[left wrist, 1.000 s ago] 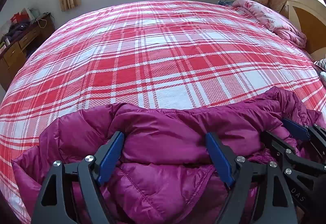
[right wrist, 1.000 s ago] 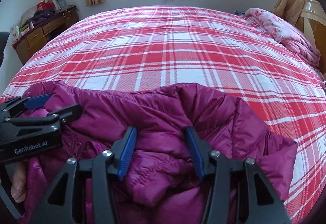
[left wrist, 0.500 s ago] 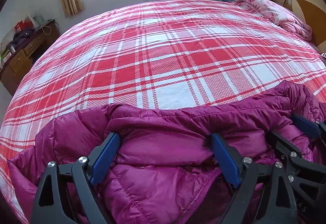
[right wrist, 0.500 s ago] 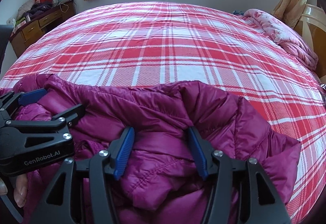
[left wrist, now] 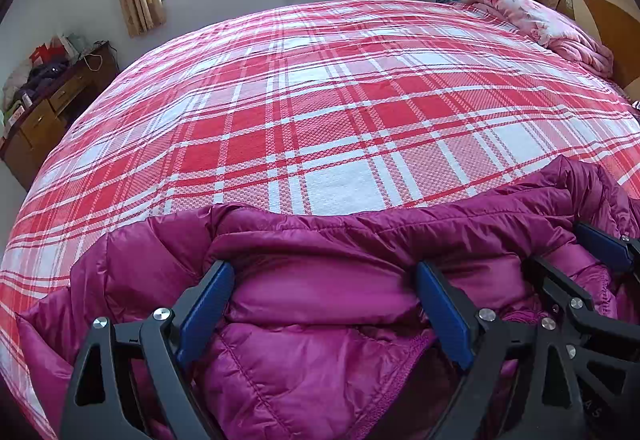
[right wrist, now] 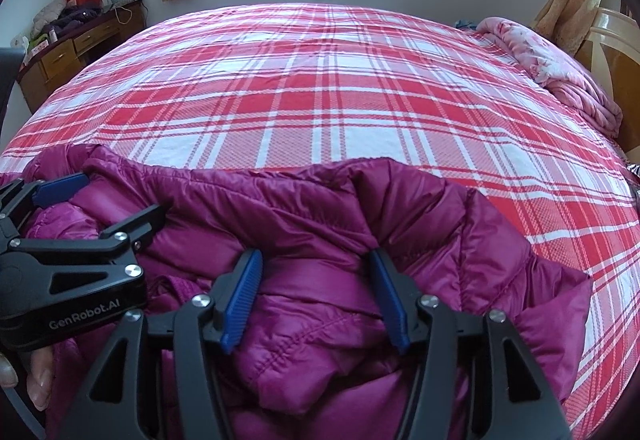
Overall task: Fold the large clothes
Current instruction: 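Press the folded jacket flat with both open tools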
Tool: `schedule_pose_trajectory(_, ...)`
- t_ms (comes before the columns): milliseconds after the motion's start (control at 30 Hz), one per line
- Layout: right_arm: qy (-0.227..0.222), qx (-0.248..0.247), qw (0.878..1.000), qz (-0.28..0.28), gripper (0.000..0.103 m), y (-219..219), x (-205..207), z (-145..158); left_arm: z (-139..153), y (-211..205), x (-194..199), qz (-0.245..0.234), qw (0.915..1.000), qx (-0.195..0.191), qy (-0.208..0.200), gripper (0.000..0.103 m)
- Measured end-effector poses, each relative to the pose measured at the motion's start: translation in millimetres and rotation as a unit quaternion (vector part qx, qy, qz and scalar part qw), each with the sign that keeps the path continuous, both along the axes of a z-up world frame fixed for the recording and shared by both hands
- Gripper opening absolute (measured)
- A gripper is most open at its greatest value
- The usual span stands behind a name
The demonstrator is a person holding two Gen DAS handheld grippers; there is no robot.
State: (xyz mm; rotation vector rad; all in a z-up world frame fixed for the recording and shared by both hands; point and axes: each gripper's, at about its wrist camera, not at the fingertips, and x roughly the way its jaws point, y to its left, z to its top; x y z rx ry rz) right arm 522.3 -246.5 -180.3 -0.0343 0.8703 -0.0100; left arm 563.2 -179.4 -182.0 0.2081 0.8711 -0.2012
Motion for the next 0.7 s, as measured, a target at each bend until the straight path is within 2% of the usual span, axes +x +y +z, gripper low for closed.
schedule_pose_trajectory(700, 0.006, -0.009, 1.0, -0.001, 0.061, 0.4, 1.3, -0.2, -0.7, -4.4, 1.0, 0.001, 0.9998, 0.019, -0.005, 0.093)
